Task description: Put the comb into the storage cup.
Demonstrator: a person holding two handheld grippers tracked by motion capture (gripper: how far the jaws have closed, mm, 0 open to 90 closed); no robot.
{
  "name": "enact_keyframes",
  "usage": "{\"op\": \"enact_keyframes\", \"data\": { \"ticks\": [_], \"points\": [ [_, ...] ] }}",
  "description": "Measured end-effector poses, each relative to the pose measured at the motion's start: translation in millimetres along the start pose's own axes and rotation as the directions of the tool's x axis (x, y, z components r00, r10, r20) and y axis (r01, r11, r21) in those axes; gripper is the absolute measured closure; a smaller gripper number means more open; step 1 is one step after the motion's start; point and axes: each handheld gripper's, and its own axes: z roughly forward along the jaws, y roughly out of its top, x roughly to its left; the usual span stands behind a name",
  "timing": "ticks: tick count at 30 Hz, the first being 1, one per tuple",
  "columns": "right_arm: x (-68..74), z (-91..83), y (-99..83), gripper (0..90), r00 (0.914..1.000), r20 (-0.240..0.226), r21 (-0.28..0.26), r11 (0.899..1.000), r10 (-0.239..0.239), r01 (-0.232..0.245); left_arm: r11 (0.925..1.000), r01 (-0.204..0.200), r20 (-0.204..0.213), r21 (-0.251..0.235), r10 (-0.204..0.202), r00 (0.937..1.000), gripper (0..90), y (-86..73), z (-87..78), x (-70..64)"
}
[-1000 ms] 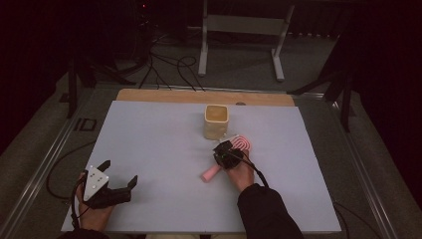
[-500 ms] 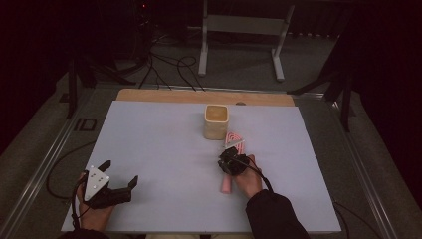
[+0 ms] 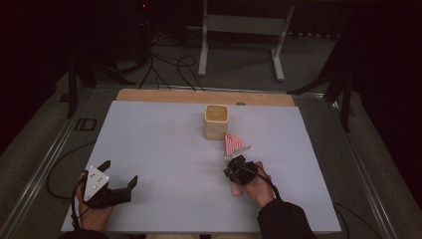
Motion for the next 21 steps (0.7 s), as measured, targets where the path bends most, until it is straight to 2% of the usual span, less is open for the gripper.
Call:
{"op": "enact_keyframes", "data": {
  "ticks": [7, 19, 21],
  "points": [
    [-11.0, -8.3, -16.6, 88.6, 0.9988, -0.016, -0.005, 0.999, 0.047, -0.047, 1.0000, -0.003, 0.002, 0.004, 0.003, 1.0000, 1.1, -0.1, 0.9, -1.1],
    [-13.1, -11.3, -20.9, 85.4, 0.9982, -0.031, -0.024, 0.998, 0.051, -0.052, 1.0000, -0.002, 0.002, 0.004, 0.002, 1.0000, 1.1, -0.4, 1.6, -1.4],
    [-13.1, -11.6, -21.0, 82.6, 0.9976, -0.040, -0.035, 0.998, 0.056, -0.058, 1.0000, -0.001, 0.002, 0.003, 0.001, 1.0000, 1.1, -0.3, 1.4, -1.4]
  ]
}}
